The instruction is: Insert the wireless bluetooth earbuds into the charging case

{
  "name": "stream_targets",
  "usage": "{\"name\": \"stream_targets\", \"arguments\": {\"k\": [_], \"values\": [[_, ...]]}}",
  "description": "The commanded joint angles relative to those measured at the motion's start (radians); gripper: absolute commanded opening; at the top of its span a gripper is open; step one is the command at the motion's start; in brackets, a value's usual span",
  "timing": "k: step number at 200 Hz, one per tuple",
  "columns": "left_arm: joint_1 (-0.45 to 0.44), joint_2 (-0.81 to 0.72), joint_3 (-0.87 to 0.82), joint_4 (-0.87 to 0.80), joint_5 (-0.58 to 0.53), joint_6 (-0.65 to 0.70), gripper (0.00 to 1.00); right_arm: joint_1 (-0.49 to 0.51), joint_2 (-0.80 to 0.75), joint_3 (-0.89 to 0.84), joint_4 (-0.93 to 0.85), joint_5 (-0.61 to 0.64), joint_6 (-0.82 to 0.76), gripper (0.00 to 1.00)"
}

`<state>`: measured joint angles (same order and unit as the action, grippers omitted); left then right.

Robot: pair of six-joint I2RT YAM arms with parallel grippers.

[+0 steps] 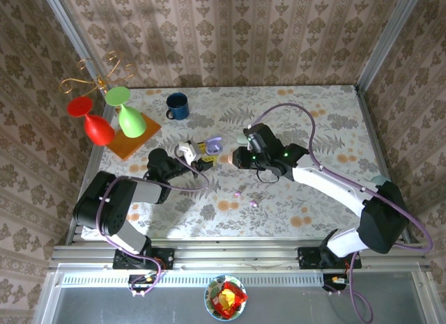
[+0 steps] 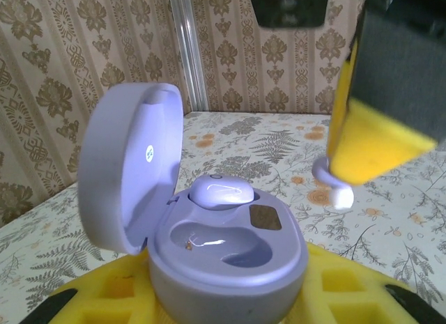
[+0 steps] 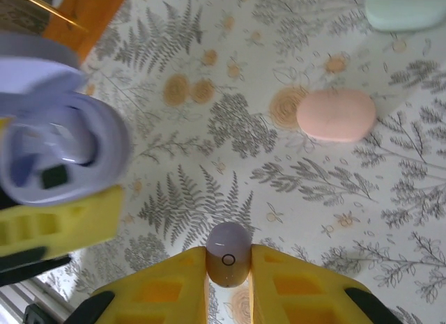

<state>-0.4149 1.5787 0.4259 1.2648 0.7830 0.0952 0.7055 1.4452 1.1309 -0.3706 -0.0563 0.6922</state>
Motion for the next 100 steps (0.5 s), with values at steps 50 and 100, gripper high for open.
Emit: {"name": "stream_targets", "arguments": {"k": [50, 100], "values": [[-0.035, 0.048, 0.014, 0.027, -0.074, 0.094, 0.30, 0.026, 0.025, 0.147, -0.033, -0.034, -0.108, 0.21], [-0.079, 0.046, 0.021, 0.026, -0.083, 0.103, 0.30, 0.043, 0.093, 0.209, -0.037, -0.071, -0.126, 0.21]]}}
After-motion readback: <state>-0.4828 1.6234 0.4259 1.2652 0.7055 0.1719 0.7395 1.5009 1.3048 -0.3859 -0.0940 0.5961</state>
